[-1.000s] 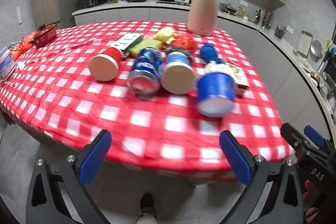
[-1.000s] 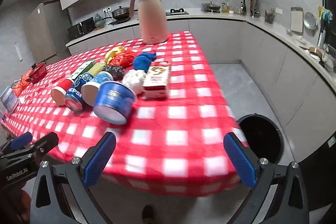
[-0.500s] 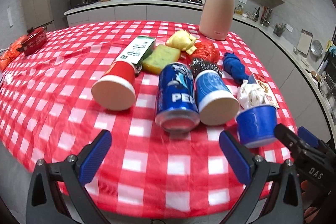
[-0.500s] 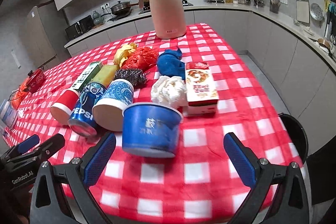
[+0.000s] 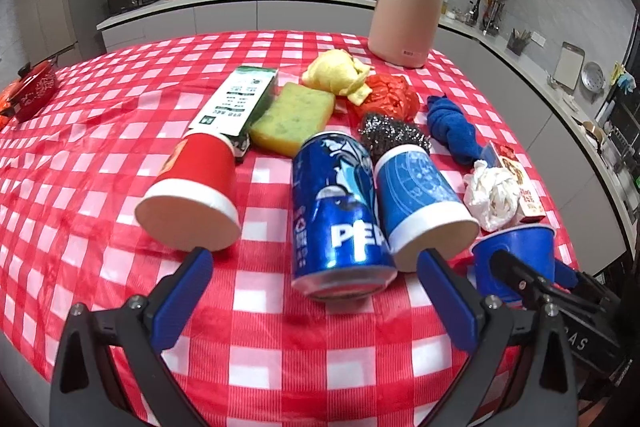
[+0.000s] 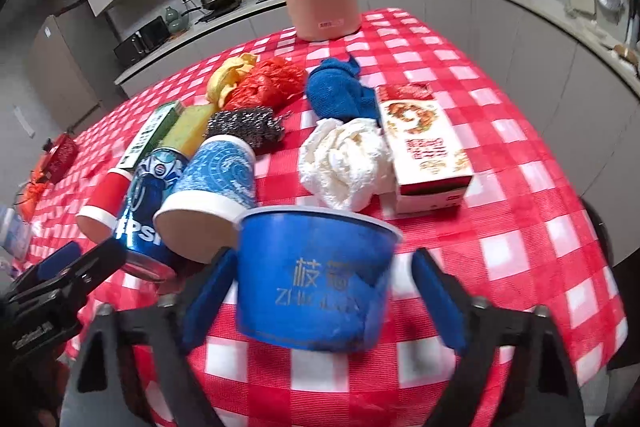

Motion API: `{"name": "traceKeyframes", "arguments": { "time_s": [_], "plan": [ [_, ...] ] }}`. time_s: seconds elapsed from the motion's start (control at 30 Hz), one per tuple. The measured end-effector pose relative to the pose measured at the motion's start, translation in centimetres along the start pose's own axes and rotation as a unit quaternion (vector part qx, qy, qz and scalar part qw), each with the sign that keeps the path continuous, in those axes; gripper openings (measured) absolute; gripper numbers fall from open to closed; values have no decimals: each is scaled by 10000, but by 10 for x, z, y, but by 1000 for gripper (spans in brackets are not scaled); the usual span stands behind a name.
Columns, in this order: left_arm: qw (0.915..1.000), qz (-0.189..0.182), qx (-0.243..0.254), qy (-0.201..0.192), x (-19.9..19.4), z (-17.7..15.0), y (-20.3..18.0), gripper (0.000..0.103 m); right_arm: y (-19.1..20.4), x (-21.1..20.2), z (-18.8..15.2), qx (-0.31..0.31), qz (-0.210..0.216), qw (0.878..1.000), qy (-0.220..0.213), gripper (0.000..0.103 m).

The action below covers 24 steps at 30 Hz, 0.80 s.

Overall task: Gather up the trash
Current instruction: 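Grasp the blue ZHIGUAN paper bowl with the right gripper, then grasp the blue Pepsi can with the left gripper while the right drops the bowl into the bucket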

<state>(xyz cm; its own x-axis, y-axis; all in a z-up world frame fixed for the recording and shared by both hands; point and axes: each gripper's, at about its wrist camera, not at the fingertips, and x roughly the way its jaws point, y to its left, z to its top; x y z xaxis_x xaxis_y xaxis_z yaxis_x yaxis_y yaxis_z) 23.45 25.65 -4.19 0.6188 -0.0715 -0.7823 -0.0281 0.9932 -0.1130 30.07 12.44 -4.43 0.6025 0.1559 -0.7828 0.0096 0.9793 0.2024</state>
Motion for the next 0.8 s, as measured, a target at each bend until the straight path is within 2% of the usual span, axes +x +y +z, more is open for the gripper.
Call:
{"name": "traceKeyframes", "arguments": {
  "time_s": [0.3, 0.7, 0.8],
  "plan": [
    [9998, -174, -64, 44, 15, 12, 4, 98, -1, -4, 4, 74, -72, 9998, -186, 82],
    [9974, -585, -30, 411, 47, 22, 6, 75, 0, 6, 10, 57, -257, 9995, -149, 83],
    [9965, -678, 21, 495, 51, 20, 4, 62, -1, 7, 9, 93, -215, 9997, -114, 83]
  ]
}}
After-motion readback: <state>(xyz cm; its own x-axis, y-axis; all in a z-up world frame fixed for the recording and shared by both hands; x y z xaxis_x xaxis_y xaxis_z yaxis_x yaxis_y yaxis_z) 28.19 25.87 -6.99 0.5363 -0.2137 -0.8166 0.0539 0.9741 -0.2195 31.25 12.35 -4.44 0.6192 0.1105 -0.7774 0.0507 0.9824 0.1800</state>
